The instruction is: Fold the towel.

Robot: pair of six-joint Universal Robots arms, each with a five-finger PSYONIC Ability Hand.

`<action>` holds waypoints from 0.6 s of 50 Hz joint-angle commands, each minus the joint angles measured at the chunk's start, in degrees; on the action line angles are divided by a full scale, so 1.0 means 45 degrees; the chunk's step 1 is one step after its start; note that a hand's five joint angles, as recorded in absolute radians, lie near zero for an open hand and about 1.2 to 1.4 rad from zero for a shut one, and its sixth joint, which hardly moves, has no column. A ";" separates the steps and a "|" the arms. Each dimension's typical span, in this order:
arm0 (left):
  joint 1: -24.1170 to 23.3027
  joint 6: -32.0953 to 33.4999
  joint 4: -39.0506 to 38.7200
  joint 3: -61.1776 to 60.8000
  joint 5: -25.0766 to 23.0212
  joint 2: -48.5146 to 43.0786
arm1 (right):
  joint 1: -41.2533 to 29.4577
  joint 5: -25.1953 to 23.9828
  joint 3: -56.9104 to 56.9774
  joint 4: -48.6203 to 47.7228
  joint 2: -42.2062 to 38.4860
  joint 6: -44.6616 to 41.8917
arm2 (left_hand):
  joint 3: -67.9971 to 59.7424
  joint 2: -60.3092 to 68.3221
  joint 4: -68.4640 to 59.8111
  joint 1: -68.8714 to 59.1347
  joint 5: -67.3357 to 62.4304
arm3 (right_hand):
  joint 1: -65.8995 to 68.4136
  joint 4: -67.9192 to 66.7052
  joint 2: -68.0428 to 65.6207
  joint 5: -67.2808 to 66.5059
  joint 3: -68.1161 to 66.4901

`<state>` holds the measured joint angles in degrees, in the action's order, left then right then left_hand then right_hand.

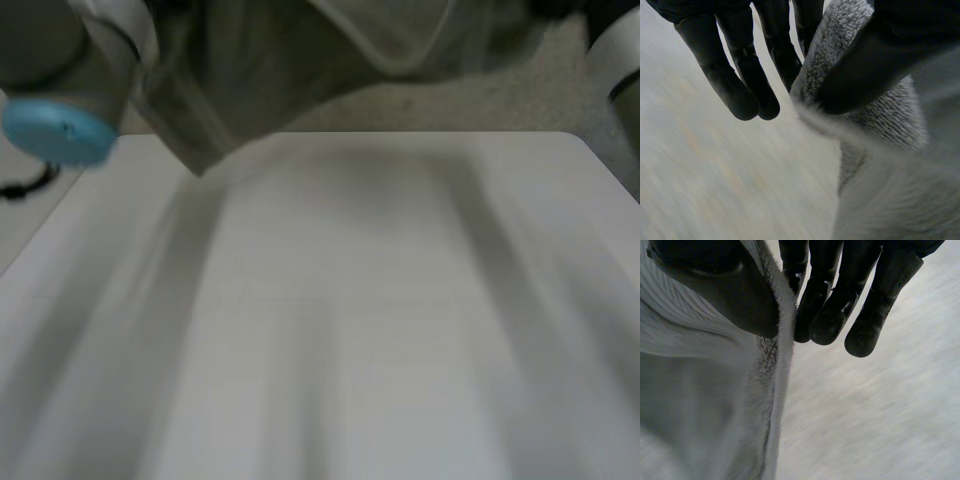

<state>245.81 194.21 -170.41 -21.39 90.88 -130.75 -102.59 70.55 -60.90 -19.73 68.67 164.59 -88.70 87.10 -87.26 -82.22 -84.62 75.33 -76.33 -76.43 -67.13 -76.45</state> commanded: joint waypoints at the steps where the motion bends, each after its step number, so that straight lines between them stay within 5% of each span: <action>1: 0.0201 0.1198 0.0212 -0.5266 -0.0917 -0.0065 | -0.0074 -0.1458 -0.1252 0.2020 -0.1393 -0.2142 | 0.1933 -0.1577 0.1614 0.0493 0.3248 | 0.1038 -0.0815 -0.0794 -0.0637 -0.0789; 11: 0.0201 0.5062 -0.2323 -1.1997 -0.1210 0.0656 | 0.0082 -0.1322 -0.2443 0.4653 -0.3288 -0.5247 | 0.1933 -0.1577 0.1614 0.0493 0.3248 | 0.1038 -0.0815 -0.0794 -0.0637 -0.0789; 20: 0.0142 0.5026 -0.3148 -1.3801 -0.1151 0.2455 | 0.0492 -0.0716 -0.3068 0.5438 -0.2311 -0.4603 | 0.1933 -0.1577 0.1614 0.0493 0.3248 | 0.1038 -0.0815 -0.0794 -0.0637 -0.0789; 30: -0.0345 0.4441 -0.3206 -1.4523 -0.1132 0.3295 | 0.0532 0.1801 -0.3205 0.6200 -0.2389 -0.4366 | 0.1933 -0.1577 0.1614 0.0493 0.3248 | 0.1038 -0.0815 -0.0794 -0.0637 -0.0789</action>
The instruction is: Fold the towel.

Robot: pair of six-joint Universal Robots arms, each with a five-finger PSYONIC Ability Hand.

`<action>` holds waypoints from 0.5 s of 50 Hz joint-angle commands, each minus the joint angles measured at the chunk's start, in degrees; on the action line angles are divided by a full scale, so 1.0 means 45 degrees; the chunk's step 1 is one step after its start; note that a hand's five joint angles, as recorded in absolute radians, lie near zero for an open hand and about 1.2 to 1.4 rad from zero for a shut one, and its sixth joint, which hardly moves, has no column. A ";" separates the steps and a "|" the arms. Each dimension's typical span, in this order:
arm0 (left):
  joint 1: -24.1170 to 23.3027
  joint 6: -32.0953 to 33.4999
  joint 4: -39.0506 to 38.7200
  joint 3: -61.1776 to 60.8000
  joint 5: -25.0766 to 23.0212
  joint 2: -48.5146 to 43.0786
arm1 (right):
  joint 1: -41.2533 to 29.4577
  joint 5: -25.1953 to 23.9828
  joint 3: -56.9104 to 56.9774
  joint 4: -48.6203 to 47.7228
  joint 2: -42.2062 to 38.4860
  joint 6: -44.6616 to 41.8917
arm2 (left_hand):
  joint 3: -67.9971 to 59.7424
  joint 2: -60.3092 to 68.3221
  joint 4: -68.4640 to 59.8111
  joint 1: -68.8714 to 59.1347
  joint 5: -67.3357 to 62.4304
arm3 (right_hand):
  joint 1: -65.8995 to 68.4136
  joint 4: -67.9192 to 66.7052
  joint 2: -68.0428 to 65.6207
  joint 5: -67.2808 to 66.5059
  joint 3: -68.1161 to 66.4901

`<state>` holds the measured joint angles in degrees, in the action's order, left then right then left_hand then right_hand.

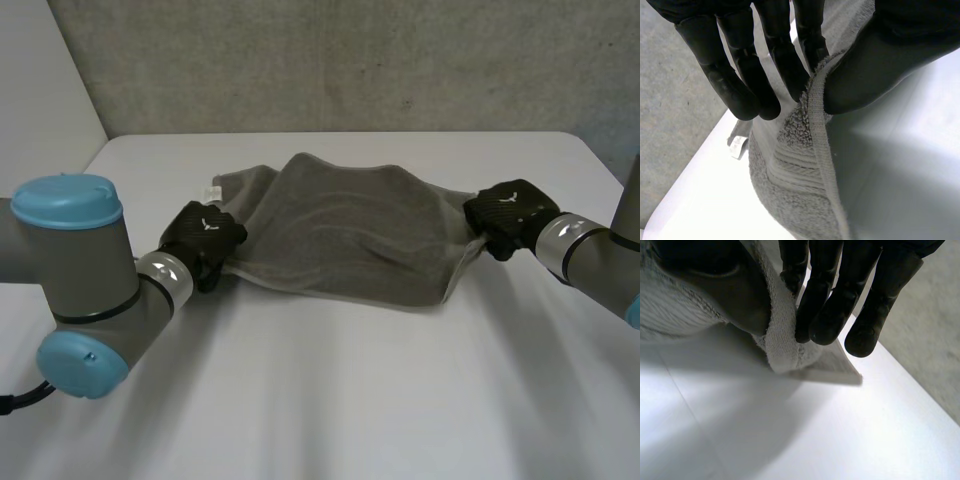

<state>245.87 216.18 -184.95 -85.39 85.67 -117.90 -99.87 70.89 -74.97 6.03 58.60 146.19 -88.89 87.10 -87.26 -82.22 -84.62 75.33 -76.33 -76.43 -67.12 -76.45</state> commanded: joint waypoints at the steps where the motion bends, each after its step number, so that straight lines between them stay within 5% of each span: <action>1: -0.0361 -0.0443 0.0025 -0.0301 0.0025 0.0438 | -0.0073 0.1727 -0.0079 0.0477 -0.0152 -0.0279 | 0.1976 -0.1578 0.1614 0.0493 0.3249 | 0.1037 -0.0815 -0.0794 -0.0639 -0.0789; 6: -0.0479 -0.0463 -0.0053 -0.0398 0.0045 0.0301 | -0.0053 0.1610 -0.0743 0.0067 -0.0152 -0.1216 | 0.1976 -0.1578 0.1614 0.0493 0.3249 | 0.1037 -0.0815 -0.0794 -0.0639 -0.0789; 8: -0.0498 -0.0463 -0.0306 -0.0437 0.0083 0.0243 | 0.0025 0.0891 -0.1462 -0.0807 -0.0055 -0.1702 | 0.1976 -0.1578 0.1614 0.0493 0.3249 | -0.7056 0.7278 0.7299 0.7454 0.7304; 10: -0.0498 -0.0463 -0.0404 -0.0496 0.0084 0.0223 | 0.0025 0.0559 -0.1930 -0.1237 0.0062 -0.1917 | 0.1976 -0.1578 0.1614 0.0493 0.3249 | -0.8245 0.8468 0.8489 0.8644 0.8494; 16: -0.0459 -0.0463 -0.0658 -0.0613 0.0103 0.0223 | 0.0025 -0.0536 -0.3805 -0.2917 0.0998 -0.2797 | 0.1976 -0.1578 0.1614 0.0493 0.3249 | -0.9339 0.9562 0.9582 0.9737 0.9587; 25: -0.0439 -0.0521 -0.0659 -0.0633 0.0084 0.0204 | 0.0064 -0.0812 -0.5353 -0.4171 0.1313 -0.4107 | 0.1976 -0.1578 0.1614 0.0493 0.3249 | -0.9453 0.9676 0.9696 0.9851 0.9701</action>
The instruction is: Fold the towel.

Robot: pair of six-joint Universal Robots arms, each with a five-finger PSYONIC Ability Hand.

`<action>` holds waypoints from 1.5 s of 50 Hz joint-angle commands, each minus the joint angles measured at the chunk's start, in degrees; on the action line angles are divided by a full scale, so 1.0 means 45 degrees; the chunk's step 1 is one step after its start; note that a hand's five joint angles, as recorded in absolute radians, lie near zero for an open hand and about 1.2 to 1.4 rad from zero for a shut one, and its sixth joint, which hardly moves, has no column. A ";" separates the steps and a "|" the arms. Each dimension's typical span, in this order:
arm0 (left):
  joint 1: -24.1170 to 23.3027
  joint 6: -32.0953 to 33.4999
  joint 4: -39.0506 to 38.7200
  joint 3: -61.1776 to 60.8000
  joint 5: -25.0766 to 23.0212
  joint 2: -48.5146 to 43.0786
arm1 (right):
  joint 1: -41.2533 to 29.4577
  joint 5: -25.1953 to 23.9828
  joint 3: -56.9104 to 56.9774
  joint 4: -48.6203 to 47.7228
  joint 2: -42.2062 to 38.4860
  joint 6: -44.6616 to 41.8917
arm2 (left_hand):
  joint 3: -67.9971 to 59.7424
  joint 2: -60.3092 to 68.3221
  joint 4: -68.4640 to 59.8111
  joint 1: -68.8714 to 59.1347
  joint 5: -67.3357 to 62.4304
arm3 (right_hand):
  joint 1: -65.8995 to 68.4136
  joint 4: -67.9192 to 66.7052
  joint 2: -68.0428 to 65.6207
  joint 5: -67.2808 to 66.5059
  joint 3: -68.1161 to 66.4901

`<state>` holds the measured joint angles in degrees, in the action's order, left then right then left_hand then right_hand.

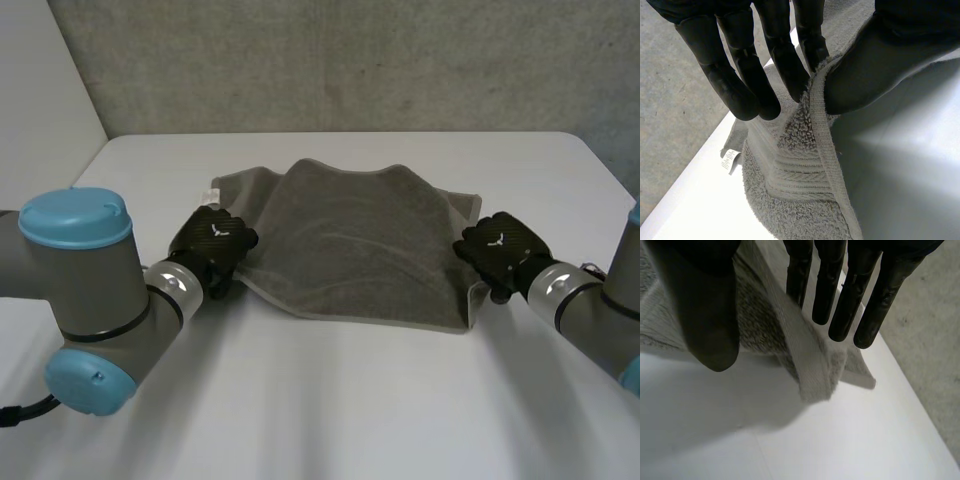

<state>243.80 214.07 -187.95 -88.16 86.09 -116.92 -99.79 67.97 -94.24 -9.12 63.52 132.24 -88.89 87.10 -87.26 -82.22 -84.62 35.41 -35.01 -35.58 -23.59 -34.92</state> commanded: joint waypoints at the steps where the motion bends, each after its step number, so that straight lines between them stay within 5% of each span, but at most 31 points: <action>1: 0.0021 -0.0090 -0.0010 -0.0058 -0.0010 -0.0014 | 0.0067 -0.0163 -0.1340 -0.0922 0.0278 -0.1491 | 0.1976 -0.1578 0.1614 0.0493 0.3249 | -0.0582 0.0492 0.0619 0.0178 0.0474; 15: 0.0060 -0.0130 -0.0030 -0.0078 -0.0010 -0.0111 | 0.0067 -0.0807 -0.3784 -0.3306 0.1021 -0.4172 | 0.1976 -0.1578 0.1614 0.0493 0.3249 | 0.0017 -0.0106 0.0021 -0.0420 -0.0124; 18: 0.0060 -0.0130 -0.0030 -0.0097 -0.0010 -0.0189 | 0.0028 -0.0632 -0.3980 -0.4088 0.1080 -0.4289 | 0.1976 -0.1578 0.1614 0.0493 0.3249 | 0.2969 -0.3059 -0.2932 -0.3373 -0.3077; 21: 0.0079 -0.0130 -0.0050 -0.0136 -0.0010 -0.0326 | 0.0027 -0.0320 -0.3941 -0.4712 0.1002 -0.4309 | 0.1976 -0.1578 0.1614 0.0493 0.3249 | 0.9895 -0.9985 -0.9857 -1.0298 -1.0003; 27: 0.0157 -0.0110 -0.0108 -0.0136 0.0048 -0.0463 | 0.0086 0.0189 -0.3745 -0.4771 0.1002 -0.3957 | 0.2158 -0.1760 0.1796 0.0675 0.3431 | 0.9909 -0.9999 -0.9871 -1.0312 -1.0017; 36: 0.0333 -0.0071 -0.0752 -0.0136 0.0710 -0.0969 | 0.0554 0.1418 -0.2791 -0.4266 0.1646 0.1461 | 1.1002 -1.0604 1.0639 0.9518 1.2275 | 0.9909 -0.9999 -0.9871 -1.0312 -1.0017; 42: 0.0333 0.0085 -0.0870 -0.0117 0.1317 -0.1477 | 0.0613 0.1458 -0.1834 -0.2471 0.1588 0.4495 | 1.2547 -1.2149 1.2185 1.1064 1.3820 | 0.9909 -0.9999 -0.9871 -1.0312 -1.0017; 68: 0.0821 0.0105 -0.0929 -0.0078 0.1572 -0.1869 | 0.2274 0.1321 -0.1050 -0.0767 0.1763 0.7508 | 1.2138 -1.1741 1.1776 1.0655 1.3411 | 0.9909 -0.9999 -0.9871 -1.0312 -1.0017; 73: 0.0958 0.0105 -0.0929 -0.0058 0.1787 -0.1850 | 0.2254 0.1321 -0.1070 -0.0767 0.1900 0.7488 | 0.8737 -0.8339 0.8375 0.7254 1.0010 | 0.9909 -0.9999 -0.9871 -1.0312 -1.0017; 75: 0.1055 0.0105 -0.0929 -0.0039 0.1806 -0.1753 | 0.2254 0.1321 -0.1050 -0.0767 0.2113 0.7488 | 0.4717 -0.4320 0.4355 0.3234 0.5991 | 0.9909 -0.9999 -0.9871 -1.0312 -1.0017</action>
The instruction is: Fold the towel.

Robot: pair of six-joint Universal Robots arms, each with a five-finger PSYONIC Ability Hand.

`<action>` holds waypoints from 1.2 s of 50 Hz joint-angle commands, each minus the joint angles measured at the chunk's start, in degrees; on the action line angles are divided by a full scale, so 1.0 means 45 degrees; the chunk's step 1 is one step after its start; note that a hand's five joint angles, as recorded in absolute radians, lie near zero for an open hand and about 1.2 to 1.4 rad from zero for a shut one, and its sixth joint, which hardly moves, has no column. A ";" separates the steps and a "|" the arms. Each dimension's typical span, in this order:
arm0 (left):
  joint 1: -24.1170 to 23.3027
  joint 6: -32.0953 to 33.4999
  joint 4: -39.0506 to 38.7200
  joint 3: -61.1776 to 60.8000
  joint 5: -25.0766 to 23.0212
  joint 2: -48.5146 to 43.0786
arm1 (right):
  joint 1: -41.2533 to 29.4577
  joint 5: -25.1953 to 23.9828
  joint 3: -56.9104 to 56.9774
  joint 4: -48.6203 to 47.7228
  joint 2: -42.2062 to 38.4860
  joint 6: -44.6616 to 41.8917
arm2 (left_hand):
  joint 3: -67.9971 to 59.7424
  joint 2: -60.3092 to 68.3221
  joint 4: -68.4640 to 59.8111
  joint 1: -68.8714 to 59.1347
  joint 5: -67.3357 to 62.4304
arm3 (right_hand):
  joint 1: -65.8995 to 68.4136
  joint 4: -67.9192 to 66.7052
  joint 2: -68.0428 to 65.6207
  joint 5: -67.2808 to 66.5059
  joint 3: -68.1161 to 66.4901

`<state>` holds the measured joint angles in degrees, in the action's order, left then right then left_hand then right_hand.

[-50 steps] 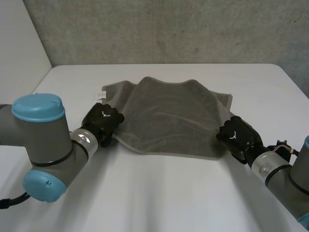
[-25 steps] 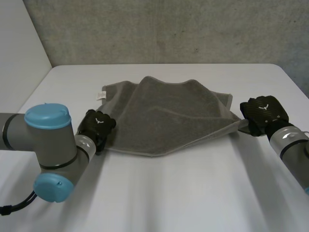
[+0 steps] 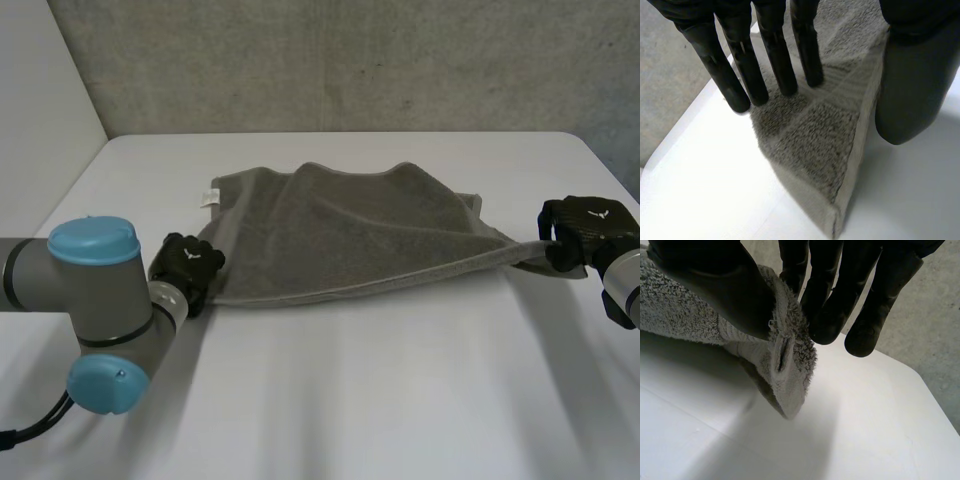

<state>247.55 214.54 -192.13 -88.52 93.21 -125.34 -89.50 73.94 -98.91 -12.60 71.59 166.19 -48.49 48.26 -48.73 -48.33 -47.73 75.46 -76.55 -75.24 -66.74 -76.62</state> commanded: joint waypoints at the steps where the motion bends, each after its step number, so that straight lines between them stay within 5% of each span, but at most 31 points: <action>1: 0.0223 0.0000 0.0000 0.0042 0.0225 0.0118 | -0.0033 -0.0005 -0.0013 0.0006 0.0321 -0.0057 | -0.4279 0.4330 -0.4226 -0.4314 -0.2224 | 0.1008 -0.0766 -0.1059 -0.0724 -0.0750; 2: 0.0281 0.0000 0.0000 0.0042 0.0225 0.0215 | -0.0014 -0.0043 0.0006 0.0006 0.0514 -0.0057 | -0.6573 0.6624 -0.6520 -0.6609 -0.4519 | 0.1008 -0.0766 -0.1059 -0.0724 -0.0750; 9: 0.0712 0.0000 -0.0019 -0.0036 0.0284 0.1915 | -0.0072 -0.0161 0.0378 0.0280 0.2001 -0.0350 | -0.7003 0.7054 -0.6950 -0.7038 -0.4948 | 0.1008 -0.0766 -0.1059 -0.0724 -0.0750; 16: 0.0848 -0.0058 0.0137 0.0080 0.0206 0.5793 | -0.0150 -0.0902 0.2968 0.3847 0.4087 -0.1831 | -0.7003 0.7054 -0.6950 -0.7038 -0.4948 | 0.1008 -0.0766 -0.1059 -0.0724 -0.0750; 23: 0.0907 -0.0039 0.0874 0.1501 0.0127 0.8084 | -0.0170 -0.0962 0.6413 0.6998 0.4169 -0.3553 | -0.7003 0.7054 -0.6950 -0.7038 -0.4948 | 0.1008 -0.0766 -0.1059 -0.0724 -0.0750; 28: 0.0985 -0.0019 0.3145 0.3558 0.0069 0.6994 | -0.0541 -0.0786 0.8581 0.8991 0.2567 -0.4901 | -0.7003 0.7054 -0.6950 -0.7038 -0.4948 | 0.1008 -0.0766 -0.1059 -0.0724 -0.0750; 35: 0.0966 0.0000 0.6634 0.6560 0.0049 0.2745 | -0.1945 0.0577 1.0142 1.0533 -0.0298 -0.7358 | -0.7003 0.7054 -0.6950 -0.7038 -0.4948 | 0.1008 -0.0766 -0.1059 -0.0724 -0.0750; 47: 0.0985 0.0606 0.8770 1.1370 0.0205 -0.1366 | -0.3002 0.1870 1.2487 0.9772 -0.3507 -0.7811 | -0.7003 0.7054 -0.6950 -0.7038 -0.4948 | 0.1008 -0.0766 -0.1059 -0.0724 -0.0750; 55: 0.0927 -0.1582 0.5586 1.4280 0.0381 -0.0819 | -0.3100 0.3081 1.3678 0.3776 -0.3038 -0.4862 | -0.7003 0.7054 -0.6950 -0.7038 -0.4948 | 0.1008 -0.0766 -0.1059 -0.0724 -0.0750; 57: 0.1024 -0.3195 0.3972 1.4222 0.0459 0.0444 | -0.3002 0.3081 1.2300 0.1093 -0.1251 -0.4083 | -0.7003 0.7054 -0.6950 -0.7038 -0.4948 | 0.1008 -0.0766 -0.1059 -0.0724 -0.0750; 60: 0.1063 -0.3789 0.3418 1.4222 0.0440 0.0841 | -0.3041 0.3101 1.1589 0.0163 -0.0402 -0.4002 | -0.7003 0.7054 -0.6950 -0.7038 -0.4948 | 0.1008 -0.0766 -0.1059 -0.0724 -0.0750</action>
<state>251.79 208.12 -165.58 -24.94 94.95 -128.94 -103.48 87.08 -38.43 6.40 58.74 142.68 -88.81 86.57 -87.34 -81.68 -85.47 75.46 -76.56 -75.86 -66.87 -76.62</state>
